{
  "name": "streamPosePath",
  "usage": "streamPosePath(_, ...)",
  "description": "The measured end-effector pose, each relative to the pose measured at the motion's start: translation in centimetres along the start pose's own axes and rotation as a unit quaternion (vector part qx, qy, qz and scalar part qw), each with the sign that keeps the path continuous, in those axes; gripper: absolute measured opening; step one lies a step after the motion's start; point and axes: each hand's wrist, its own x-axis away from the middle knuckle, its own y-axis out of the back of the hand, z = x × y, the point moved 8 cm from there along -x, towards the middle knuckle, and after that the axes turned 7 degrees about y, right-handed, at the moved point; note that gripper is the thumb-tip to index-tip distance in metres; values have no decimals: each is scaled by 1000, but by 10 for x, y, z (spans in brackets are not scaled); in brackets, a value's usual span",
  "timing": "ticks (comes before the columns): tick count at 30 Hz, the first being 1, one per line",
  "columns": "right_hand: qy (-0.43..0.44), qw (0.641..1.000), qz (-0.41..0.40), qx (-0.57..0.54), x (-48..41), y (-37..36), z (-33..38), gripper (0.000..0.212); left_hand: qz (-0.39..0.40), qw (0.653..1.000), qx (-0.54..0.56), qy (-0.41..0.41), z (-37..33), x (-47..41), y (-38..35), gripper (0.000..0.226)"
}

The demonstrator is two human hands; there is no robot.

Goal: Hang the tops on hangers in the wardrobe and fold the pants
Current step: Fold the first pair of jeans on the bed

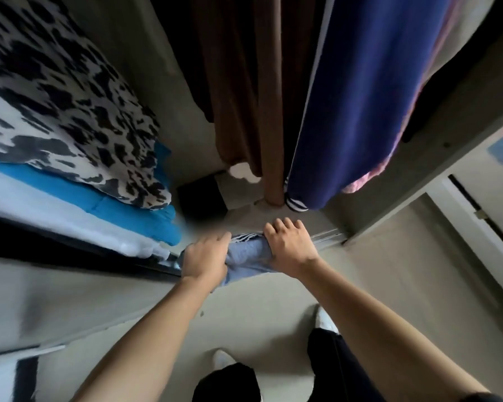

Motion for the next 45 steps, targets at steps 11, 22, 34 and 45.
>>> streamPosePath(11,-236,941,-92,-225,-34,-241,-53,112,71,952,272,124,4,-100,-261,48)
streamPosePath(22,-360,570,58,-736,-114,-478,-70,81,117,647,726,200,5,-215,-411,34)
streamPosePath(34,-153,686,-106,-703,-383,-463,-51,53,-4,562,806,183,131,-392,-427,82)
streamPosePath(45,-11,945,58,-320,-388,-571,6,88,20,956,251,152,134,-385,-553,73)
